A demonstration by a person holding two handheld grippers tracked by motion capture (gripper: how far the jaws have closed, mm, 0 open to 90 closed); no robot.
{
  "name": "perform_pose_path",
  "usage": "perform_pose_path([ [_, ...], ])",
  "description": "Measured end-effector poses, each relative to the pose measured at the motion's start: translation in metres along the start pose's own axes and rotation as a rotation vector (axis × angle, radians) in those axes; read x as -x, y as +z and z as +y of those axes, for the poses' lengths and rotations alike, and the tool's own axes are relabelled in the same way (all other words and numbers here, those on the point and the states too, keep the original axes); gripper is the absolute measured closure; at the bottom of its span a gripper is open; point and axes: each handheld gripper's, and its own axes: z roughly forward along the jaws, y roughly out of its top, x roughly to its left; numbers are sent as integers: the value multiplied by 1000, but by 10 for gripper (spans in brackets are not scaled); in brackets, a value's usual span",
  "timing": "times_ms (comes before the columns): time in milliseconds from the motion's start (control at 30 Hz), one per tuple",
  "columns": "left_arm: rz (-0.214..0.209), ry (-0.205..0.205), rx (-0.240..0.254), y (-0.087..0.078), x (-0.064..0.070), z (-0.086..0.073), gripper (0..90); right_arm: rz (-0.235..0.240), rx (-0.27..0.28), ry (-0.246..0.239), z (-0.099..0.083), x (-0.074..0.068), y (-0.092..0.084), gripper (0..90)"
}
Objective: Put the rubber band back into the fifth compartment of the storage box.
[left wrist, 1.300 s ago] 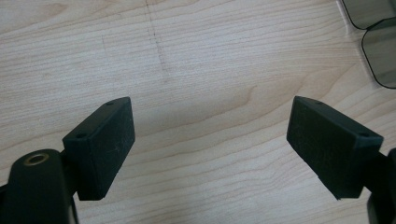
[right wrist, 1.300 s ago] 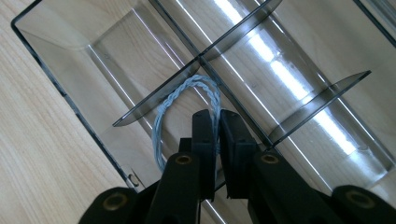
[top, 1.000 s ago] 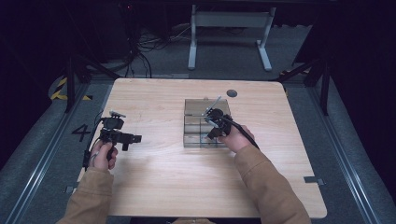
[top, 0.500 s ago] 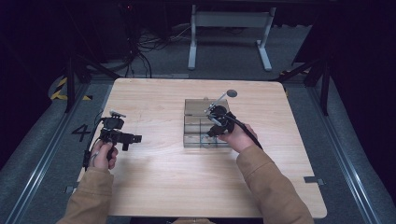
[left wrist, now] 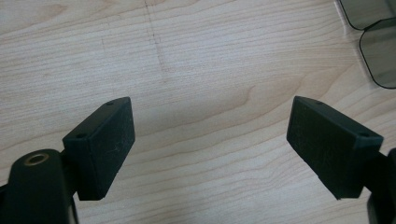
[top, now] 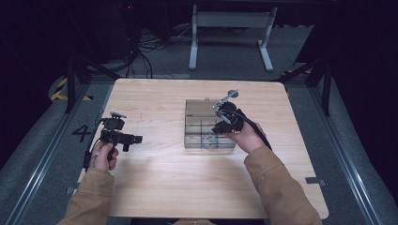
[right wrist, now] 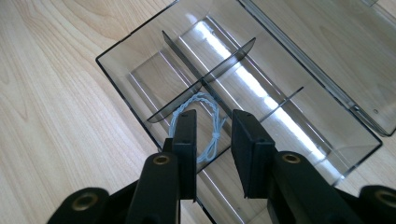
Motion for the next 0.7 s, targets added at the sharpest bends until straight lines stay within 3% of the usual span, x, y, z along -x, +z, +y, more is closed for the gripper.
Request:
perform_pose_path([
  [700,-1,-4,0,0,0,0,161,-18,52,17,-33,7,-44,708],
])
